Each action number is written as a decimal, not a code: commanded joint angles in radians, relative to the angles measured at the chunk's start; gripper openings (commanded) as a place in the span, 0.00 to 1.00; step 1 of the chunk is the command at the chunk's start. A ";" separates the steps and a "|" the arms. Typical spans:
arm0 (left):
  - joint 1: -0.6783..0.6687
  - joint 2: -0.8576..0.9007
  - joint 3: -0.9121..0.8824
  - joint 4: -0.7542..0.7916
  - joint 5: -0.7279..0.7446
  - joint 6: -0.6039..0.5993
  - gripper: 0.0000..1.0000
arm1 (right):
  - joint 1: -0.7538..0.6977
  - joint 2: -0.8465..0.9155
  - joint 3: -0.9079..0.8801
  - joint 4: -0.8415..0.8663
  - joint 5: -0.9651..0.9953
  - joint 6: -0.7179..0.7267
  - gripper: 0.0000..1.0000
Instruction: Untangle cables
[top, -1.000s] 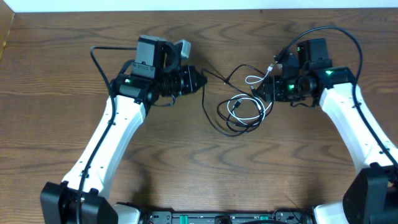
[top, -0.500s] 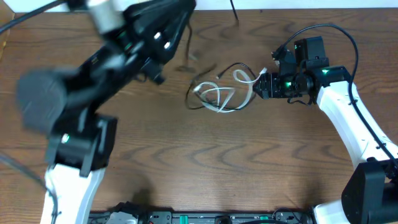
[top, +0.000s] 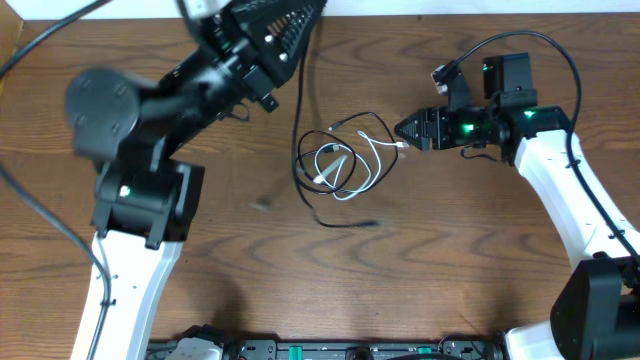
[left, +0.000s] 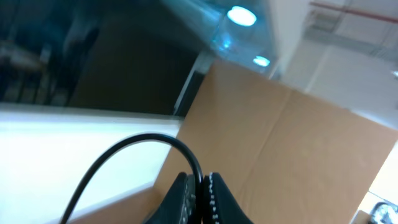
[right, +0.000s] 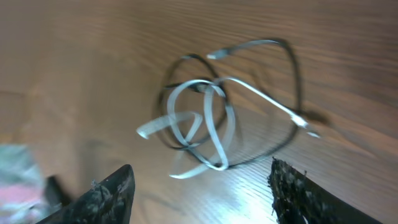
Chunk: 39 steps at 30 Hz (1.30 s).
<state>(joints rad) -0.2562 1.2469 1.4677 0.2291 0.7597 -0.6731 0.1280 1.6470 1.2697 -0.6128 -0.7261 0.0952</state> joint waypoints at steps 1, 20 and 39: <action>0.003 0.051 0.004 -0.077 0.008 0.027 0.08 | -0.010 -0.068 0.032 0.024 -0.241 -0.026 0.65; -0.124 0.203 0.003 -0.169 -0.103 -0.274 0.08 | 0.078 -0.292 0.032 0.320 -0.275 0.067 0.61; -0.188 0.204 0.003 -0.227 -0.117 -0.406 0.07 | 0.137 -0.220 0.032 0.663 -0.140 0.277 0.13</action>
<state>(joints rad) -0.4404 1.4513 1.4647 0.0196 0.6422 -1.0725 0.2615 1.4227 1.2930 0.0128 -0.9150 0.3153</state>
